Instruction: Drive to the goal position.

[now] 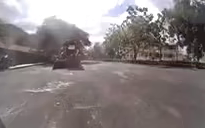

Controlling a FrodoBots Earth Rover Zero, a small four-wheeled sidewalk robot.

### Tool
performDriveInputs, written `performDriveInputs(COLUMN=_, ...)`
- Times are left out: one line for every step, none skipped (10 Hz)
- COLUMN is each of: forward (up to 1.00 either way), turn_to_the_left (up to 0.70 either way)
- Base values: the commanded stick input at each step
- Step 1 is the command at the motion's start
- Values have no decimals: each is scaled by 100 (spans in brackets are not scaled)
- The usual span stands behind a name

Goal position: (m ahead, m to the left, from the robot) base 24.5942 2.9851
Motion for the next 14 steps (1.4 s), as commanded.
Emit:
performDriveInputs(forward=70, turn_to_the_left=0)
performDriveInputs(forward=70, turn_to_the_left=0)
performDriveInputs(forward=70, turn_to_the_left=0)
performDriveInputs(forward=70, turn_to_the_left=0)
performDriveInputs(forward=70, turn_to_the_left=0)
performDriveInputs(forward=70, turn_to_the_left=0)
performDriveInputs(forward=70, turn_to_the_left=0)
performDriveInputs(forward=70, turn_to_the_left=0)
performDriveInputs(forward=70, turn_to_the_left=0)
performDriveInputs(forward=70, turn_to_the_left=0)
performDriveInputs(forward=70, turn_to_the_left=0)
performDriveInputs(forward=70, turn_to_the_left=0)
performDriveInputs(forward=70, turn_to_the_left=0)
performDriveInputs(forward=70, turn_to_the_left=0)
